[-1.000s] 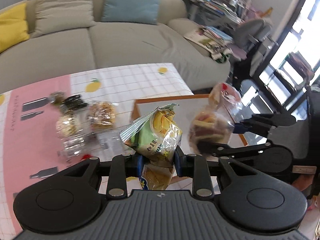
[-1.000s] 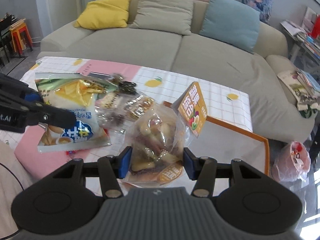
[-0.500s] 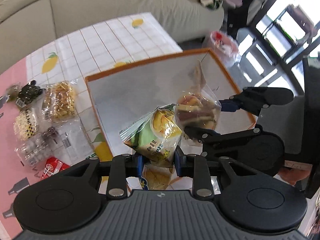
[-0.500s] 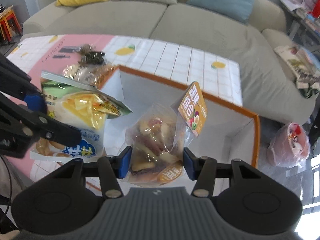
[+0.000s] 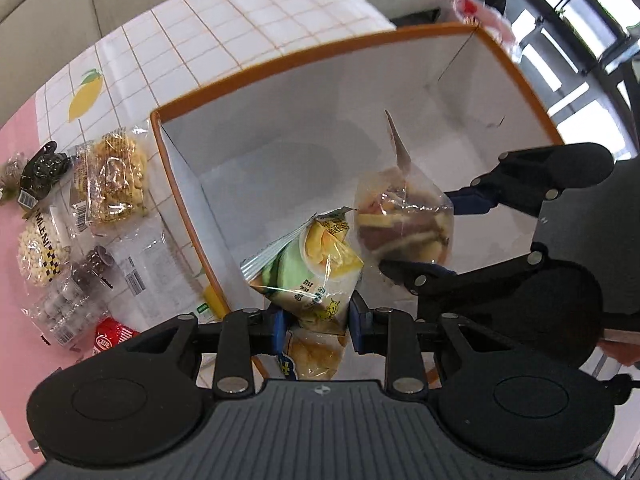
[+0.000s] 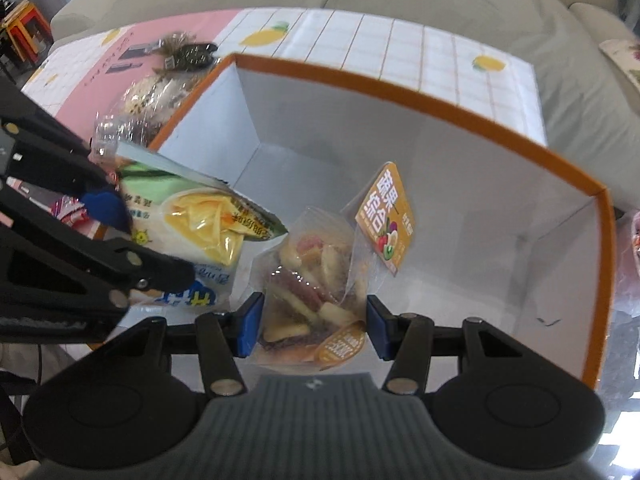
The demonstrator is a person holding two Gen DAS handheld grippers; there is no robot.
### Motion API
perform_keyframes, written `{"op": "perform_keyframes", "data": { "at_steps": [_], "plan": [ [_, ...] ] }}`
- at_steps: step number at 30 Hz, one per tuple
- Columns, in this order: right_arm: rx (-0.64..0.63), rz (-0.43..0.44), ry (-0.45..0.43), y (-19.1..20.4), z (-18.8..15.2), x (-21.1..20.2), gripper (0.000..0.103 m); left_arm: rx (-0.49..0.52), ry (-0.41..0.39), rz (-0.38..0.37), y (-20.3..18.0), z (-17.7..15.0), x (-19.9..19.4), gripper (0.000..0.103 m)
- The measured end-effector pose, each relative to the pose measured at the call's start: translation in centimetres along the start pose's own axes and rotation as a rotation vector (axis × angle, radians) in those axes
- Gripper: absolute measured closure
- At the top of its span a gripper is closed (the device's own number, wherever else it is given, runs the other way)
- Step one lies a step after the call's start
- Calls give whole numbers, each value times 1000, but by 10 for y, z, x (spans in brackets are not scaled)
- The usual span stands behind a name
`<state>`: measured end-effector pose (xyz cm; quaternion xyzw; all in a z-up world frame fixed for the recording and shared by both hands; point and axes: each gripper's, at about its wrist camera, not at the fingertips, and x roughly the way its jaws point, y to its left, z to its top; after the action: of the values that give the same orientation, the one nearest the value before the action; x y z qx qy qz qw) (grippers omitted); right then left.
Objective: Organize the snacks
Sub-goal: 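Carry both bags into the orange box and open both grippers, then withdraw both tools from the box back toward the snack pile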
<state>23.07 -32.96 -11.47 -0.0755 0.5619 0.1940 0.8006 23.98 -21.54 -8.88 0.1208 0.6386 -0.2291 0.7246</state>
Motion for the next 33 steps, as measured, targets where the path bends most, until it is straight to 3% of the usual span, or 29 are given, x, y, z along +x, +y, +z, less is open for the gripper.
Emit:
{"op": "perform_keyframes", "data": {
  "at_steps": [5, 10, 17, 19, 20, 27, 33],
  "plan": [
    [6, 16, 57, 2, 2, 14, 50, 15, 16, 33, 0, 3, 6, 69],
    [12, 15, 121, 8, 5, 26, 49, 35, 25, 65, -3, 6, 8, 61],
    [-1, -7, 164, 20, 9, 29, 45, 38, 37, 71, -6, 7, 5, 59],
    [-9, -23, 163, 24, 11, 27, 42, 36, 28, 70, -6, 6, 0, 57],
    [-11, -33, 161, 25, 11, 25, 37, 32, 21, 74, -6, 5, -4, 50],
    [-3, -83, 143, 31, 13, 8, 20, 9, -42, 46, -3, -3, -35, 31],
    [8, -113, 124, 37, 9, -20, 12, 21, -104, 36, 0, -19, -65, 29]
  ]
}}
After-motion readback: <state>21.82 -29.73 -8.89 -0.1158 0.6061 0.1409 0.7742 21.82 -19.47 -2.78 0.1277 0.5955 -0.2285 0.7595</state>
